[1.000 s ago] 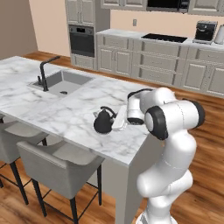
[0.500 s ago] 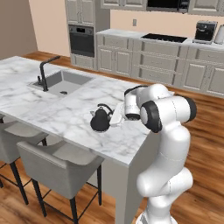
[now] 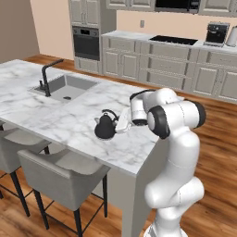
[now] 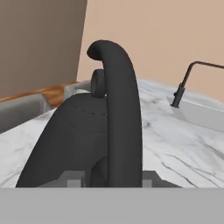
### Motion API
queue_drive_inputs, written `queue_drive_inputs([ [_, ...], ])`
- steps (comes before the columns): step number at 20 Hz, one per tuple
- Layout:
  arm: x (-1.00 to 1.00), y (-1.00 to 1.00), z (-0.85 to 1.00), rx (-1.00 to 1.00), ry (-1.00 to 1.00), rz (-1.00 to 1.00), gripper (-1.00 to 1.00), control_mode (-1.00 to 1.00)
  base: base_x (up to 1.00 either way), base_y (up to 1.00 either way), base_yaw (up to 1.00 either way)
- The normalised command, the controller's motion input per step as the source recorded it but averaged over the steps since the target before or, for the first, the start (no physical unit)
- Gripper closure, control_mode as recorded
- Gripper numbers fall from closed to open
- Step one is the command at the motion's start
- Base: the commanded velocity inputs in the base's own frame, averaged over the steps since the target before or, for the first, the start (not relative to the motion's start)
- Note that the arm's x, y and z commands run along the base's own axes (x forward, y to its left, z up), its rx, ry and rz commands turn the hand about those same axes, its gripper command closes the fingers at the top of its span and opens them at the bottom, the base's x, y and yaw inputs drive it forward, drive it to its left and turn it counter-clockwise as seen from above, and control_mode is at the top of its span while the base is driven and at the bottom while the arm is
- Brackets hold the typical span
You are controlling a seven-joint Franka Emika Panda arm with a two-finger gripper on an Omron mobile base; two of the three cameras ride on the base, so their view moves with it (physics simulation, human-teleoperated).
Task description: The kettle is done boiling. Turn off the stove, then wait for 300 timesteps before moving the kettle to the dining table.
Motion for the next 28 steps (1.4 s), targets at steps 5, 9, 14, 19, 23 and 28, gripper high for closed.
queue_drive_inputs([
  [5, 0.04, 0.15, -0.09, 0.0, 0.02, 0.05, -1.0, -1.0, 0.0, 0.0, 0.0],
  [9, -0.01, 0.2, -0.07, 0.0, 0.0, 0.01, -1.0, -1.0, 0.0, 0.0, 0.0],
  [14, -0.19, 0.22, -0.03, 0.0, -0.01, 0.0, -1.0, -1.0, 0.0, 0.0, 0.0],
  [19, -0.41, 0.02, 0.0, 0.0, -0.04, 0.0, -1.0, -1.0, 0.0, 0.0, 0.0],
  [23, -0.47, -0.03, 0.0, 0.0, -0.05, 0.0, -1.0, -1.0, 0.0, 0.0, 0.0],
  [28, -0.5, -0.23, 0.02, 0.0, -0.06, 0.01, -1.0, -1.0, 0.0, 0.0, 0.0],
])
